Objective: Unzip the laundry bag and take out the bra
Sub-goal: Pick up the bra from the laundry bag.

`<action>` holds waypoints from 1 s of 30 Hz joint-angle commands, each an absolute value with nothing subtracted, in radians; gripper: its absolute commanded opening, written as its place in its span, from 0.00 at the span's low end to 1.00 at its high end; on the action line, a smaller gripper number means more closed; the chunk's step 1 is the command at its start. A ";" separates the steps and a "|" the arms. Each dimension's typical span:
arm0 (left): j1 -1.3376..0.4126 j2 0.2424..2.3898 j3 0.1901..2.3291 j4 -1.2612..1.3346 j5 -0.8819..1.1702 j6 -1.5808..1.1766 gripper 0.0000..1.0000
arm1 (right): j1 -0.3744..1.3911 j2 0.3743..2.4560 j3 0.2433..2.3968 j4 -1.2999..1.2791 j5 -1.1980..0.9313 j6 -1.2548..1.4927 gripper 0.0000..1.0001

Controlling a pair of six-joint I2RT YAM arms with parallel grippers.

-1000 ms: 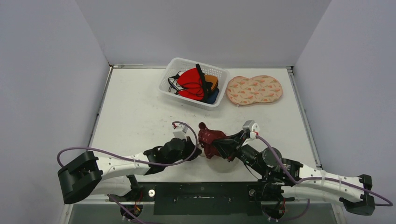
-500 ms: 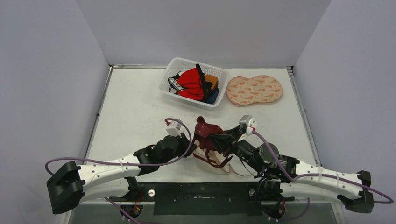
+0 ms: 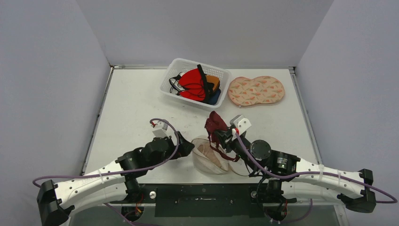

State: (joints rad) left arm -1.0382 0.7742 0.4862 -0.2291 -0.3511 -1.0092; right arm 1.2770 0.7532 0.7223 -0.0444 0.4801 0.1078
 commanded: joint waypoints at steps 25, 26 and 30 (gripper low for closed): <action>-0.935 1.029 0.881 -0.143 0.175 -1.252 0.96 | 1.661 0.845 0.608 0.196 0.992 -0.425 0.05; -0.937 1.032 0.870 -0.119 0.179 -1.258 0.96 | 1.665 0.849 0.606 0.209 0.991 -0.434 0.05; -0.959 1.068 0.875 -0.065 0.196 -1.267 0.97 | 1.678 0.873 0.606 0.228 1.006 -0.454 0.05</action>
